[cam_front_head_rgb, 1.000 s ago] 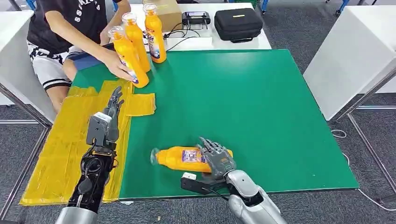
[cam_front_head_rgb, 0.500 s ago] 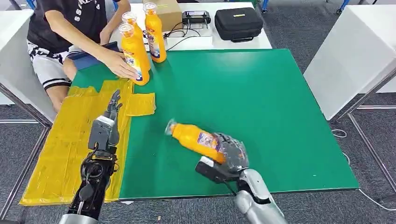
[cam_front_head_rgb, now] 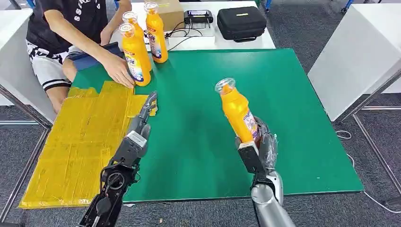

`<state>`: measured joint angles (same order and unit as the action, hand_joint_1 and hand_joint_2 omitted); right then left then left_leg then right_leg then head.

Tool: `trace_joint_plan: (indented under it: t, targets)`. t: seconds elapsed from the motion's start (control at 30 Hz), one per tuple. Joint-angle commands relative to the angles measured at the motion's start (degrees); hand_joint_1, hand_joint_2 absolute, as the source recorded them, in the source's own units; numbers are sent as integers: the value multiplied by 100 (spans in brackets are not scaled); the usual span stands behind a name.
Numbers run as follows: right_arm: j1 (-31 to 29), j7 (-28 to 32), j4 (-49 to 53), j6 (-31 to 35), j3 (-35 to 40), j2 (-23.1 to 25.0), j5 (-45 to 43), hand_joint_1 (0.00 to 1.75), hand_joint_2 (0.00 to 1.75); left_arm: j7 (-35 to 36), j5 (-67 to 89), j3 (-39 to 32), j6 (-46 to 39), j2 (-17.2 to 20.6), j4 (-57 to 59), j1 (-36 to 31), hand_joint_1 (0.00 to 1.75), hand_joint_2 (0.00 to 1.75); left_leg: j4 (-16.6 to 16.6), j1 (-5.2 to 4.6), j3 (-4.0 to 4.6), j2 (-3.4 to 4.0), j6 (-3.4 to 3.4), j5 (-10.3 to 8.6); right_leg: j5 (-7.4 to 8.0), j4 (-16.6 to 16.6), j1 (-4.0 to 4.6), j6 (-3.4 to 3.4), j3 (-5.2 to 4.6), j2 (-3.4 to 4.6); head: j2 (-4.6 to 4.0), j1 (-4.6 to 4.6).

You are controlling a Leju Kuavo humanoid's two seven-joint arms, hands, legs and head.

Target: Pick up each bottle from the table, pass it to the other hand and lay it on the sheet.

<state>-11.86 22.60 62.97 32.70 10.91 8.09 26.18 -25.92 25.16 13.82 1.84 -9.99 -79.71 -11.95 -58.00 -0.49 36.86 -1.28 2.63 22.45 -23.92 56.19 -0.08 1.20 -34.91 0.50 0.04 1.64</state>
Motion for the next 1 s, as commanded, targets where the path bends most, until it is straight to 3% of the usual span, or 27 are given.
trace_joint_plan:
  t: [0.03,0.13,0.17,0.4,0.77,0.8,1.0]
  targets:
    - [-484,220,-504,-5,-255,148,-244,175,175,57,-116,796,116,62,51,-346,0,0,0,0,-3,7,-8,2,-2,-1,1,0,4,0,-2,-2]
    - [-722,416,-682,-21,-155,247,-408,175,175,6,-328,949,251,86,117,-461,0,0,-2,0,-28,12,-20,14,-13,0,2,-1,29,-3,0,-2]
    - [-843,570,-793,-74,-116,311,-525,175,175,5,-442,990,284,66,201,-513,0,175,-1,0,-14,9,-14,7,-6,0,2,-1,14,-1,0,0]
    - [-1008,862,-910,-182,123,438,-648,175,175,-24,-632,1032,299,25,331,-593,0,175,5,0,-20,9,-12,5,-6,-4,0,0,19,-3,-2,0]
    - [-1356,1363,-1371,-461,1681,823,-608,171,175,-195,-1474,320,257,49,1432,-1071,0,175,7,4,-45,35,-24,14,-9,-5,4,-4,39,19,-2,-2]
    - [-1356,1363,-1381,-457,1703,830,-605,171,175,-202,-1485,310,263,49,1444,-1080,0,175,4,4,-15,24,-12,3,-1,-1,3,-2,10,15,0,0]
    - [-1390,1380,-1429,-506,1829,803,-609,171,175,-205,-1562,243,274,14,1487,-1122,0,175,4,4,-19,13,-12,4,-6,-2,3,0,18,4,0,0]
